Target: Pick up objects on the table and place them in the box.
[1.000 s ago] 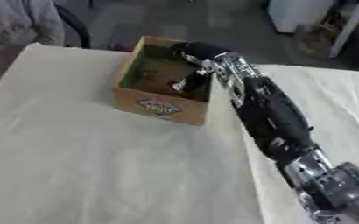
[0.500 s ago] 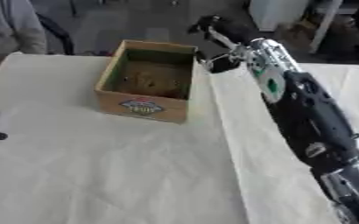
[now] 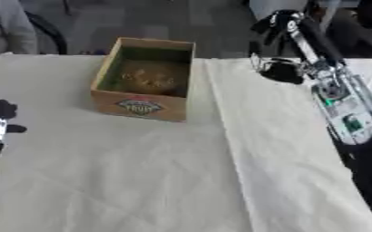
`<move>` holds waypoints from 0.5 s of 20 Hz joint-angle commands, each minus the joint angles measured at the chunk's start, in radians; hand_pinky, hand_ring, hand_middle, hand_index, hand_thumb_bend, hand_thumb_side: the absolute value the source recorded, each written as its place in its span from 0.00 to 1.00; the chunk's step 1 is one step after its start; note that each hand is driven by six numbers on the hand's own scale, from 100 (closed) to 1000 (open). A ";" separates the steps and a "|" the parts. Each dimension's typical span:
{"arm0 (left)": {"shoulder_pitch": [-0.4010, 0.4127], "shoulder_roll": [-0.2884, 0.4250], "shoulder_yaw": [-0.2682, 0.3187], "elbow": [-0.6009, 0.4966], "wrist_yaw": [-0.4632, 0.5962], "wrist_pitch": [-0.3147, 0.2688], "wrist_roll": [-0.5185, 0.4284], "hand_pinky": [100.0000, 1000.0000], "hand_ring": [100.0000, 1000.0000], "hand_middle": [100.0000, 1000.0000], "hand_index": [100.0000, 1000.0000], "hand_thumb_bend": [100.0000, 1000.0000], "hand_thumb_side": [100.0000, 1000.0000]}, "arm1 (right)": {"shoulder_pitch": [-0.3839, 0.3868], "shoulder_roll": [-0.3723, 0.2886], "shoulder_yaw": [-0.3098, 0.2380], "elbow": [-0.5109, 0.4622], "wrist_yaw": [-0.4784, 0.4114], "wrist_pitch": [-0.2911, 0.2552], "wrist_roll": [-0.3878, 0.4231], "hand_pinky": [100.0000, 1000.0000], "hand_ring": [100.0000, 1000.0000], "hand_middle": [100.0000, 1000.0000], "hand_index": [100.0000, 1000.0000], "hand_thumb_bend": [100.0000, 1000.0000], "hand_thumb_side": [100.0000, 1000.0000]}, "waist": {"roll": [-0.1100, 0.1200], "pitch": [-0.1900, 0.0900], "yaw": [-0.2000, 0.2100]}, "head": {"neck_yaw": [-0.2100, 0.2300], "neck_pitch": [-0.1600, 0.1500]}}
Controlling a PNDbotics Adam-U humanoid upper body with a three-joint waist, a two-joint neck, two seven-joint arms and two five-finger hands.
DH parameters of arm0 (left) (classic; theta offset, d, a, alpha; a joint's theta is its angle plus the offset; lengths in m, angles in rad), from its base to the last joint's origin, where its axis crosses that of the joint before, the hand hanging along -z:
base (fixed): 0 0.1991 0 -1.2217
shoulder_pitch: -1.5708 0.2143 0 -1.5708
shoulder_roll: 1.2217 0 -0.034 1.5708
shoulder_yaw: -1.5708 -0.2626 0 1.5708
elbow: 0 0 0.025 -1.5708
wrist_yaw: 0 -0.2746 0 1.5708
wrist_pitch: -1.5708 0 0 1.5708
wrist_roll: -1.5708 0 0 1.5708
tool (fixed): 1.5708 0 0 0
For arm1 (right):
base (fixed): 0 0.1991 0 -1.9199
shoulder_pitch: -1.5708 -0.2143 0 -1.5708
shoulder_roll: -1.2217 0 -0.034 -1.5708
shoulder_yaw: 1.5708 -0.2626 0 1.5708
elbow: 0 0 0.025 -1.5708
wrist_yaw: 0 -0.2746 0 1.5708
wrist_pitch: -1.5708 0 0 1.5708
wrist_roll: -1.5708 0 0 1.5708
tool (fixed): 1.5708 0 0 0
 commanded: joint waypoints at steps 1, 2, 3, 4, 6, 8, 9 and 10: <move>0.000 0.025 0.025 -0.006 -0.008 -0.003 0.022 0.49 0.74 0.44 0.58 0.28 0.42 | 0.055 -0.019 -0.059 -0.124 -0.251 0.059 -0.029 0.25 0.48 0.55 0.67 0.00 0.36 | 0.006 -0.011 -0.014 | 0.029 0.011; 0.004 0.026 0.029 -0.004 -0.008 -0.003 0.027 0.49 0.74 0.44 0.58 0.28 0.42 | 0.085 -0.005 -0.078 -0.145 -0.286 0.071 -0.034 0.25 0.48 0.55 0.67 0.00 0.39 | 0.008 -0.010 -0.023 | 0.036 0.014; 0.006 0.027 0.033 -0.003 -0.009 -0.003 0.031 0.48 0.74 0.44 0.58 0.28 0.42 | 0.113 0.010 -0.096 -0.163 -0.310 0.082 -0.043 0.25 0.48 0.55 0.66 0.00 0.43 | 0.009 -0.008 -0.031 | 0.041 0.016; 0.008 0.027 0.037 -0.002 -0.009 -0.004 0.035 0.48 0.74 0.44 0.58 0.28 0.42 | 0.136 0.025 -0.111 -0.178 -0.329 0.092 -0.052 0.25 0.48 0.55 0.66 0.00 0.47 | 0.010 -0.006 -0.038 | 0.047 0.017; 0.011 0.027 0.042 0.000 -0.009 -0.005 0.043 0.49 0.74 0.44 0.58 0.28 0.42 | 0.183 0.056 -0.138 -0.204 -0.353 0.106 -0.073 0.25 0.47 0.54 0.65 0.00 0.49 | 0.013 -0.003 -0.051 | 0.057 0.017; 0.013 0.028 0.045 0.001 -0.009 -0.006 0.047 0.49 0.74 0.44 0.58 0.28 0.42 | 0.230 0.081 -0.154 -0.226 -0.366 0.119 -0.086 0.25 0.47 0.53 0.65 0.00 0.50 | 0.015 0.000 -0.060 | 0.064 0.017; 0.014 0.029 0.047 0.002 -0.009 -0.006 0.048 0.49 0.74 0.44 0.58 0.27 0.42 | 0.252 0.094 -0.161 -0.233 -0.367 0.125 -0.092 0.25 0.47 0.53 0.65 0.00 0.51 | 0.016 0.001 -0.065 | 0.068 0.019; 0.015 0.029 0.047 0.002 -0.009 -0.006 0.050 0.49 0.74 0.44 0.58 0.27 0.42 | 0.268 0.105 -0.167 -0.240 -0.367 0.130 -0.098 0.25 0.47 0.53 0.65 0.00 0.51 | 0.017 0.001 -0.069 | 0.072 0.021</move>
